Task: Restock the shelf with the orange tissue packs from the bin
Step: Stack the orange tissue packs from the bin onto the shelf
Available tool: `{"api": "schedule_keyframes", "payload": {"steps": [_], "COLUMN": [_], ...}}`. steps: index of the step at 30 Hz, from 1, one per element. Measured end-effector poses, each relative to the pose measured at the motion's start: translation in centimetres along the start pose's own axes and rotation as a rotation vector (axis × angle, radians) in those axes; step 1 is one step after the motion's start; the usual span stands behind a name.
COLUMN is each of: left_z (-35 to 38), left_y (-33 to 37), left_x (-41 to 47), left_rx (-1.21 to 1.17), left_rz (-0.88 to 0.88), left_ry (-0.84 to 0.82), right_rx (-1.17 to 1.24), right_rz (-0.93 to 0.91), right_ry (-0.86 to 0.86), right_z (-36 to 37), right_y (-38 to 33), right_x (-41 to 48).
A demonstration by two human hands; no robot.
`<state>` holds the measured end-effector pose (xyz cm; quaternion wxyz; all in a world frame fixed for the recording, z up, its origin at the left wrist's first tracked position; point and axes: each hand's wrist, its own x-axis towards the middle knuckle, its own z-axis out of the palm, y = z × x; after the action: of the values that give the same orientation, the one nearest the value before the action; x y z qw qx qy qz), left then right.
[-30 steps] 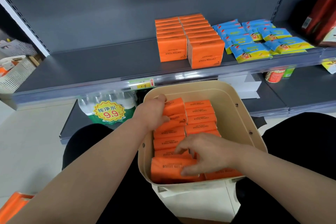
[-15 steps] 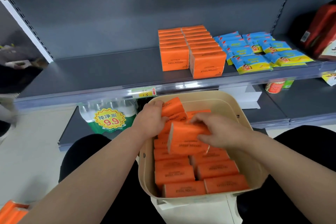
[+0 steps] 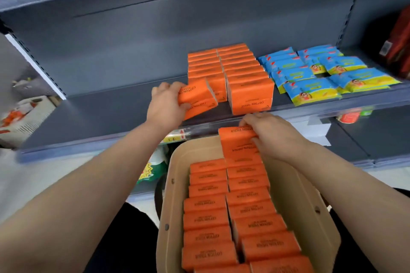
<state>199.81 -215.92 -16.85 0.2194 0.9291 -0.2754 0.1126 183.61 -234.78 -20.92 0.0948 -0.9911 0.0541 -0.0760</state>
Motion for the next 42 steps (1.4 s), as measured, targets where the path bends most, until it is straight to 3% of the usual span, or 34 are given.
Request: {"api": "schedule_keyframes", "payload": {"steps": [7,18,24,32,37,42], "left_z": [3.2,6.4,6.4,3.7,2.7,2.2], "left_y": [1.3,2.2,0.9,-2.6,-3.5,-4.1], "left_x": [4.6,7.1,4.2,0.4,-0.4,-0.1], "left_rx": [0.13,0.021,-0.045,0.096,0.032,0.025], "left_rz": [0.011,-0.012,0.028,0.006,-0.074,-0.083], "left_ry": [-0.174,-0.004,0.037,-0.094,-0.028,-0.042], "right_rx": [0.028,0.07,0.055,0.104,-0.058,-0.127], "right_rz": [-0.01,0.0,0.014,0.033,0.018,0.031], "right_ry": [0.032,0.026,0.041,0.18,0.343,0.315], "right_z": [0.5,0.8,1.0,1.5,-0.3,-1.1], "right_y": [0.2,1.4,2.5,0.7,-2.6,-4.4], "right_x": [1.2,1.5,1.4,2.1,7.1,12.2]}}
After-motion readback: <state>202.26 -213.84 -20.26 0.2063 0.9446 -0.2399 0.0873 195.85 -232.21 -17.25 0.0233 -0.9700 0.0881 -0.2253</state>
